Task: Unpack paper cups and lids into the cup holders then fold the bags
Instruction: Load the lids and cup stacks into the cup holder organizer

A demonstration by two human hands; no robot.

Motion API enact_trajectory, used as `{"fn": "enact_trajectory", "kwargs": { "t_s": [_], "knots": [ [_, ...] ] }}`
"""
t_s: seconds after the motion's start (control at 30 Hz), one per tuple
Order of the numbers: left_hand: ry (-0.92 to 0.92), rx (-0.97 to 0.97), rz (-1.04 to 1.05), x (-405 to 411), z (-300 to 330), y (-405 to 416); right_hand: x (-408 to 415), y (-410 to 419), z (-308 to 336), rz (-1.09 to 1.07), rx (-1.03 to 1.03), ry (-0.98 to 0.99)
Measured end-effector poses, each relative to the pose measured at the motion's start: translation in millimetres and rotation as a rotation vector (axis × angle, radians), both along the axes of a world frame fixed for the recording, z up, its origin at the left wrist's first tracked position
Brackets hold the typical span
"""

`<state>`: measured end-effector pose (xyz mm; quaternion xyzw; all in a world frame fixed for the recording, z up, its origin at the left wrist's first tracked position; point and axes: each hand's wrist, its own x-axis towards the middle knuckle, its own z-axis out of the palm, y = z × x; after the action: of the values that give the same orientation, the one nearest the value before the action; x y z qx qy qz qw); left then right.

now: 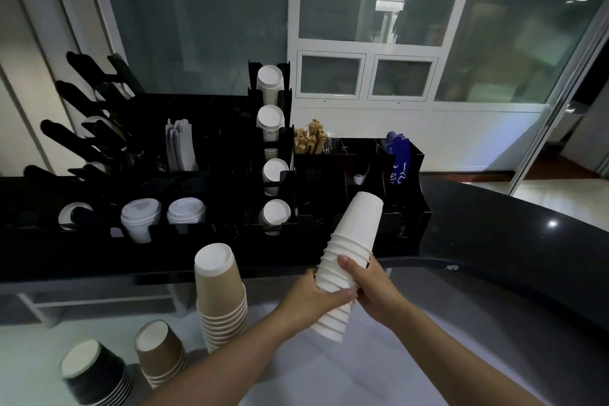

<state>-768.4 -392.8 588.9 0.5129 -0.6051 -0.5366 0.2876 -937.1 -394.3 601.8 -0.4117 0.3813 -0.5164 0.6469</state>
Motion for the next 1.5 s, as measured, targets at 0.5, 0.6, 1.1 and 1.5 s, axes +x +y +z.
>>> {"fn": "enact_trajectory", "kwargs": {
  "t_s": [0.5,0.6,1.1,1.5],
  "knots": [
    [0.246,0.263,-0.129,20,0,-16,-5,-22,-4,0.065,0.037,0.008],
    [0.286,0.285,-0.166,19,-11,-15,-13,-32,6,0.072,-0.015,0.032],
    [-0.106,0.086,-0.077,6,-113,-10,-70,-45,14,-0.034,-0.082,0.181],
    [-0.267,0.062,-0.173,14,-129,-1,-72,-38,2,-0.004,-0.056,0.245]
  ]
}}
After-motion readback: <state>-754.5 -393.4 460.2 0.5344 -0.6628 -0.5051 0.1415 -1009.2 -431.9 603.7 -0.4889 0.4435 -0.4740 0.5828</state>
